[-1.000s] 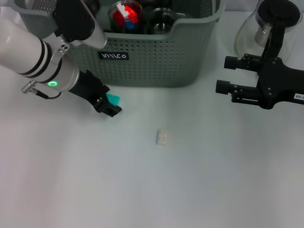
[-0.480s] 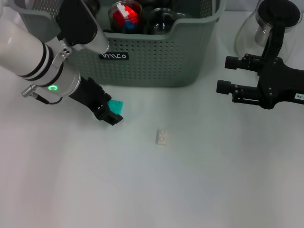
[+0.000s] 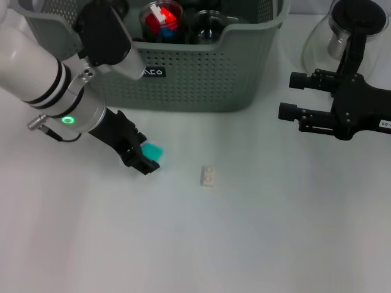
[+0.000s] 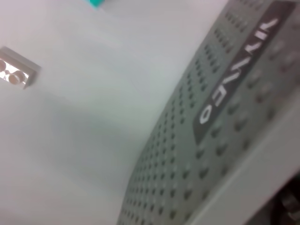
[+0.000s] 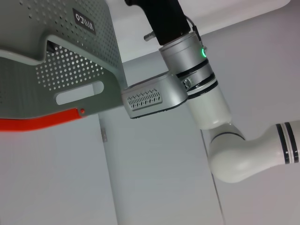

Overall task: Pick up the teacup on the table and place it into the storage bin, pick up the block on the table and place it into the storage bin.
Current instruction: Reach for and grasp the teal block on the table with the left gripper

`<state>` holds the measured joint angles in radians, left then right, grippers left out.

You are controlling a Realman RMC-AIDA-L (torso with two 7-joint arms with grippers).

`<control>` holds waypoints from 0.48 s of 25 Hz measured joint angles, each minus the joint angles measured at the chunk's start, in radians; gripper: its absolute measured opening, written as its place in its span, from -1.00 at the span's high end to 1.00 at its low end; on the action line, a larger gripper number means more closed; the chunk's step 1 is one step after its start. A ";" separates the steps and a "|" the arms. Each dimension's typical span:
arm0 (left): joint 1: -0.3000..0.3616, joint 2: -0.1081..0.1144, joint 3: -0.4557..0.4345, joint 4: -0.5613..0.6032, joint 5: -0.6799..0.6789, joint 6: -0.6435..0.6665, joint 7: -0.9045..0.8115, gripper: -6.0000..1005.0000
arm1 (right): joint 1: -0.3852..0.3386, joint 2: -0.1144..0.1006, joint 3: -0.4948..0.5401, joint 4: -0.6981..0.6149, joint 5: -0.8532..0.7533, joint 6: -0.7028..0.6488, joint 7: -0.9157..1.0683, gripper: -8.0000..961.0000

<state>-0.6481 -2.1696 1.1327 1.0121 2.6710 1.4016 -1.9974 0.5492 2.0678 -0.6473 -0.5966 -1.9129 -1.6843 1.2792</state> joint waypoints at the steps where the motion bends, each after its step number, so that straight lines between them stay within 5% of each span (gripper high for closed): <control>1: 0.001 0.000 0.001 0.007 -0.001 -0.002 0.000 -0.40 | 0.000 0.000 0.000 0.000 0.000 0.000 0.000 -0.59; 12: -0.001 0.003 0.038 0.040 0.002 -0.001 -0.006 -0.40 | 0.000 0.000 0.006 -0.002 0.000 0.001 0.000 -0.59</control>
<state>-0.6490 -2.1665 1.1705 1.0519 2.6730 1.4010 -2.0036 0.5492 2.0678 -0.6417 -0.5985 -1.9129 -1.6828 1.2789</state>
